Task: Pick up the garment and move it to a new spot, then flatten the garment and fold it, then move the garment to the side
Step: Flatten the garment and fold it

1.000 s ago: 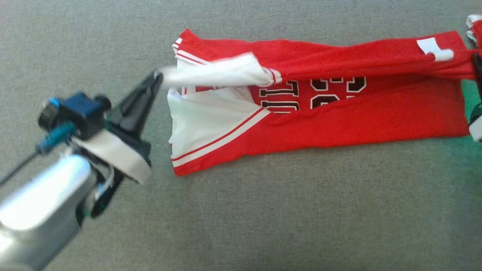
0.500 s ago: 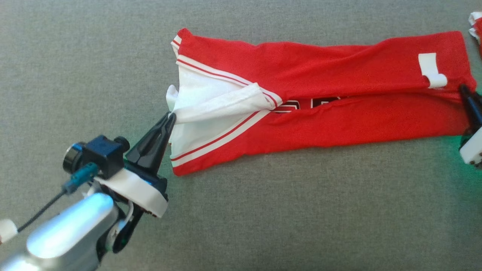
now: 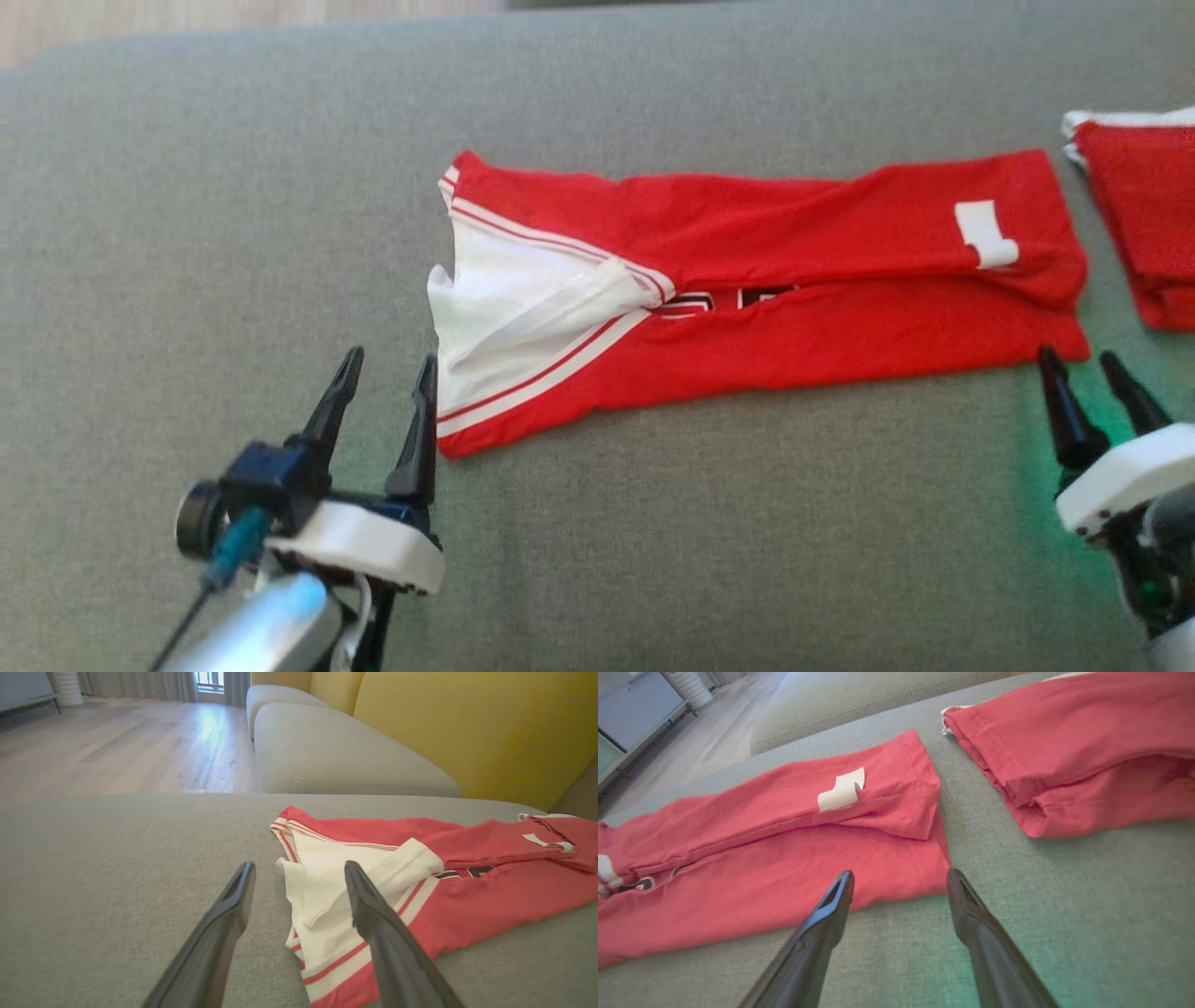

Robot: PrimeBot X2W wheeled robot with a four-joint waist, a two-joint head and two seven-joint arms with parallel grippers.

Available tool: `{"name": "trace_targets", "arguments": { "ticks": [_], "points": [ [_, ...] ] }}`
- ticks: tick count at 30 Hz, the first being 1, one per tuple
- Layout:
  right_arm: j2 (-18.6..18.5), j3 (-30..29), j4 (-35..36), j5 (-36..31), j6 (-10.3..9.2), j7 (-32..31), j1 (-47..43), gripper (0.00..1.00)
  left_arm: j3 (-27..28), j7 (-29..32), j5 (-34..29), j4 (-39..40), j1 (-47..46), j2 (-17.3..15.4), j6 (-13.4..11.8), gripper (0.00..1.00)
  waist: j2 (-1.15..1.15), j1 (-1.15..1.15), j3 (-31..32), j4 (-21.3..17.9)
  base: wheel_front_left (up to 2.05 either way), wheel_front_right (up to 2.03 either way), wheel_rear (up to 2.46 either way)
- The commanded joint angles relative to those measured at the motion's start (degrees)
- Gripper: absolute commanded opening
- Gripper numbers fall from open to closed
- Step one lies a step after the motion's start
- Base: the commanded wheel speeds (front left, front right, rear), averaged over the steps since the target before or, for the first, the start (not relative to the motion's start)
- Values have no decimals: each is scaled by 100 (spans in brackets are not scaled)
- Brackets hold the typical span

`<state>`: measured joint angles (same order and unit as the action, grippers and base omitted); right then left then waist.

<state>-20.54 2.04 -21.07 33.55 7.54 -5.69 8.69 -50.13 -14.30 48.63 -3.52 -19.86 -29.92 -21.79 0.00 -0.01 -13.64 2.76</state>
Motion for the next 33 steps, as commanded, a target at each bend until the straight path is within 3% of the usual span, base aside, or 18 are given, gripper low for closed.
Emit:
{"name": "trace_targets", "arguments": {
  "ticks": [1, 6, 10, 20, 29, 30, 31, 33],
  "points": [
    [-64, 7, 163, -60, -5, 93, -7, 100, 371, -67, -139, 158, 11, -43, -82, 100, 0, 1, 213, -12, 0, 0, 0],
    [316, -406, -111, -331, -5, 255, -19, 100, 1141, -69, -883, 373, 748, 560, -252, 100, 0, 1, 493, 159, 0, 0, 0],
    [454, -703, -381, -559, -5, 249, 213, 100, 1429, -69, -1513, 518, 1200, 928, -213, 100, 0, 1, 584, 410, 0, 0, 0],
    [513, -1796, -1678, -1276, -5, 54, 1253, 100, 1707, -69, -2455, 505, 1810, 1608, 222, 100, 0, 1, 418, 894, 0, 0, 0],
    [779, -2319, -2728, -1861, -5, -168, 1695, 100, 2129, -70, -2696, 373, 1868, 1928, 670, 100, 0, 1, 329, 868, 0, 0, 0],
    [836, -2299, -2769, -1835, -5, -193, 1718, 86, 2168, -70, -2728, 357, 1875, 1945, 709, 100, 0, 1, 328, 843, 0, 0, 0],
    [891, -2281, -2807, -1787, -5, -235, 1741, 62, 2201, -70, -2761, 338, 1881, 1959, 748, 100, 0, 1, 330, 820, 0, 0, 0],
    [958, -2215, -2859, -1699, -5, -313, 1773, 33, 2260, -70, -2820, 305, 1892, 1994, 816, 100, 0, 1, 332, 776, 0, 0, 0]
  ]
}}
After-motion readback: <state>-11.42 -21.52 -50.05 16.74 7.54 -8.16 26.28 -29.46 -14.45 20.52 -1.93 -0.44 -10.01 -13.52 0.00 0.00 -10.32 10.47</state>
